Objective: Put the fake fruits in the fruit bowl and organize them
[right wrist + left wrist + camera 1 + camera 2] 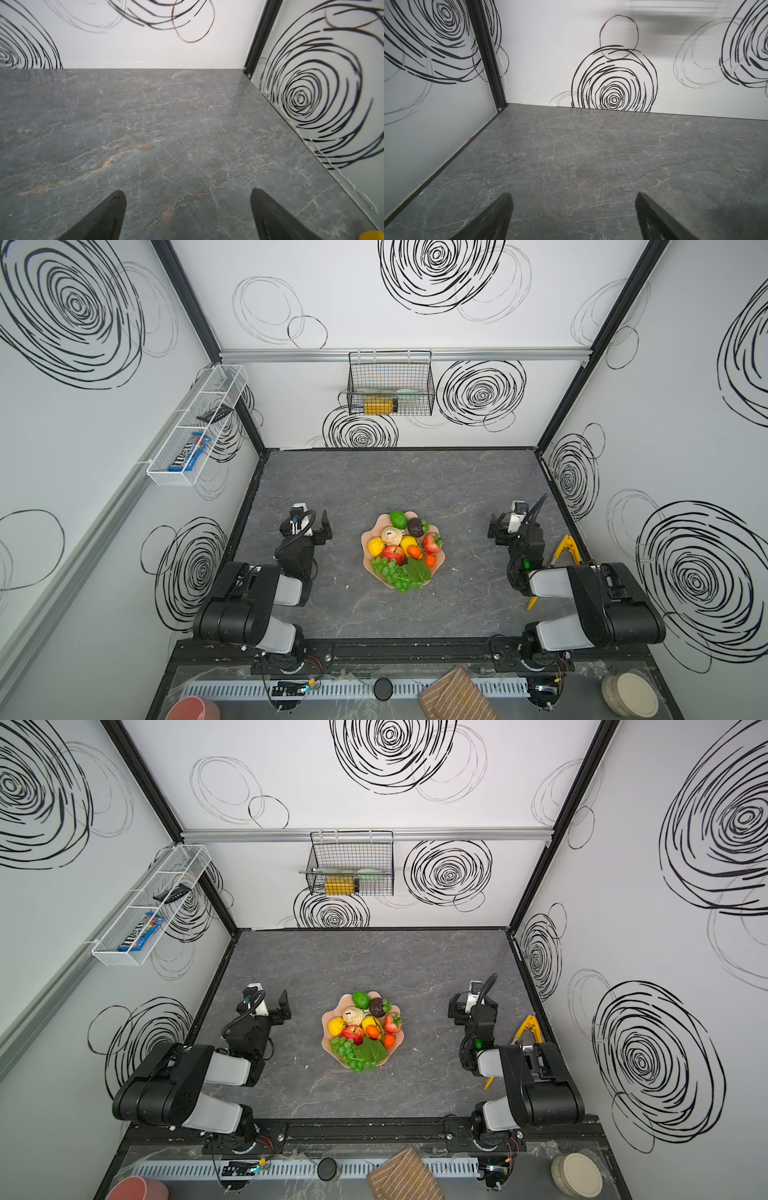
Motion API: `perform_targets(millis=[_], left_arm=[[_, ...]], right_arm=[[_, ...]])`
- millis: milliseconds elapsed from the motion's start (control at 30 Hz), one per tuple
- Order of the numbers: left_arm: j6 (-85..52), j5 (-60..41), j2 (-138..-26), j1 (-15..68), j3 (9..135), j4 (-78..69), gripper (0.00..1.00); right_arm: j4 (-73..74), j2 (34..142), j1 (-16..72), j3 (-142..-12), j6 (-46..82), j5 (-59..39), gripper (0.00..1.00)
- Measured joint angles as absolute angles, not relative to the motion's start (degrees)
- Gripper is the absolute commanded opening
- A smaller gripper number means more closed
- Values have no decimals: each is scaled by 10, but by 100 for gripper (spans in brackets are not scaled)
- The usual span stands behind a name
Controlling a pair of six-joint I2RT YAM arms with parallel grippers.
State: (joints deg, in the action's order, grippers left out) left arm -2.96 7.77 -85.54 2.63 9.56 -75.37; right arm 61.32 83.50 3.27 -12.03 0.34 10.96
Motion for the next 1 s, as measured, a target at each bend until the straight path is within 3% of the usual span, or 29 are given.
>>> perform_targets(millis=[1000], left_arm=[[-29,80,-855,29,96,-756,96]], right_arm=[[614,849,14,-142,38,72,97]])
